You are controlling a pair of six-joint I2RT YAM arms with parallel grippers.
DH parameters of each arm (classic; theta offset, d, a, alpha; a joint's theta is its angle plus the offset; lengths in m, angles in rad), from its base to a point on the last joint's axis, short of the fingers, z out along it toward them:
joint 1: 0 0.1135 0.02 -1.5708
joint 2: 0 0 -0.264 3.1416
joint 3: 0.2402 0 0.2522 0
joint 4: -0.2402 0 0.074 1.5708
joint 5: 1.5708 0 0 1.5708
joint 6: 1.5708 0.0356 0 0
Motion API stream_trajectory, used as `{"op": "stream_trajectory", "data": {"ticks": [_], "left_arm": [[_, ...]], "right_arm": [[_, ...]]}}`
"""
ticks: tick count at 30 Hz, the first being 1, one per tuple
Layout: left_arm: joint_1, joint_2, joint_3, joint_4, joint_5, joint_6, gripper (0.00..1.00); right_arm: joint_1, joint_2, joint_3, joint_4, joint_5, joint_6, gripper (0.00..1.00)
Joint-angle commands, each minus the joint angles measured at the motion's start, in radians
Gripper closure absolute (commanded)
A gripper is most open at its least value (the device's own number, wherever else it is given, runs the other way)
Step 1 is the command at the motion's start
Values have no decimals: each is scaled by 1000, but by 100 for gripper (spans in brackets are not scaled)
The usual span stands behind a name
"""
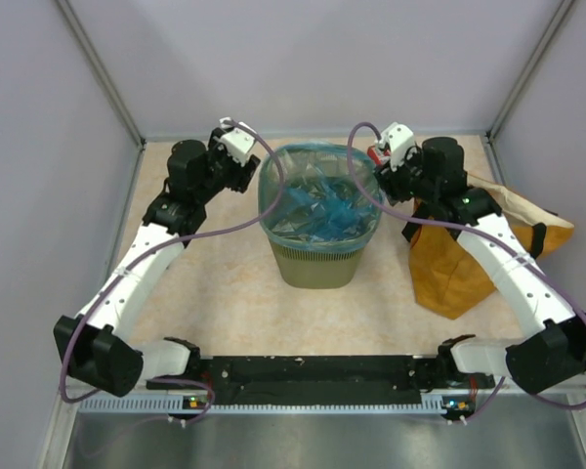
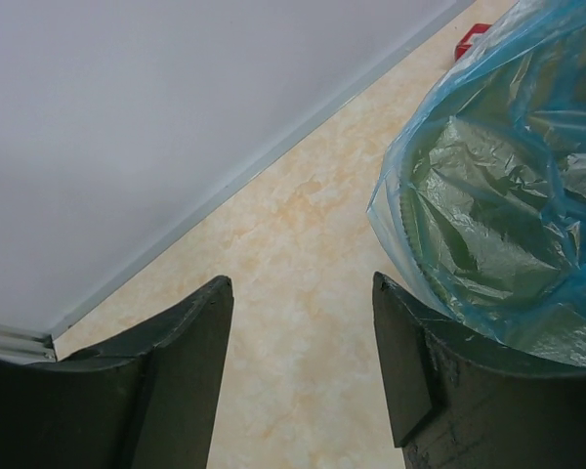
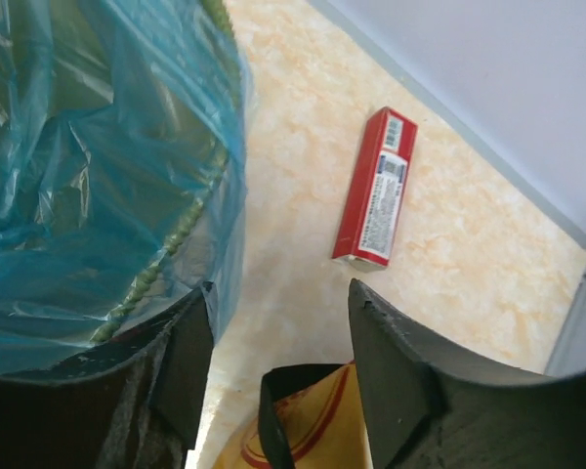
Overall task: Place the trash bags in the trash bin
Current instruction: Place the trash bag in the trash bin.
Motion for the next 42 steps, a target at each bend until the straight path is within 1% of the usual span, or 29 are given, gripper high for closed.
{"op": "stream_trajectory", "data": {"ticks": [1, 5, 8, 10, 11, 13, 18, 21, 23, 25, 26, 28, 29, 34, 39, 42], "left_arm": [[3, -60, 0, 8, -4, -14, 36], [6, -90, 2, -5, -47, 5, 35], [9, -129, 8, -45, -23, 32, 35], [10, -172, 26, -103, 57, 63, 35], [9, -178, 63, -161, 106, 83, 35], [9, -186, 133, -328, 216, 130, 35], [7, -210, 296, -602, 489, 226, 34], [0, -232, 357, -699, 623, 229, 33], [-34, -239, 367, -717, 657, 200, 33], [-112, -244, 359, -726, 604, 200, 33], [-194, -244, 350, -727, 515, 203, 33], [-317, -241, 328, -726, 394, 226, 33], [-350, -223, 324, -720, 357, 226, 33], [-433, -121, 377, -727, 289, 244, 34], [-537, -9, 439, -735, 208, 273, 34], [-559, 58, 479, -767, 218, 287, 35]], "right_arm": [[-3, -36, 117, -15, 33, -26, 42], [-3, -46, 154, -46, 64, -49, 41], [-3, -67, 164, -65, 81, -70, 41], [-2, -85, 174, -86, 73, -82, 40], [-3, -93, 185, -101, 64, -82, 40], [-3, -102, 216, -132, 30, -84, 39], [-2, -78, 350, -239, -129, -56, 36], [-3, -52, 400, -255, -171, -38, 36], [0, -35, 421, -259, -192, -32, 35], [0, -14, 447, -264, -205, -29, 35], [1, -4, 460, -266, -209, -24, 35], [9, 22, 490, -279, -217, -18, 34], [12, 31, 509, -287, -219, -15, 34], [15, 48, 536, -302, -219, -6, 34], [15, 30, 484, -307, -191, -18, 34], [15, 22, 463, -309, -173, -26, 34]]}}
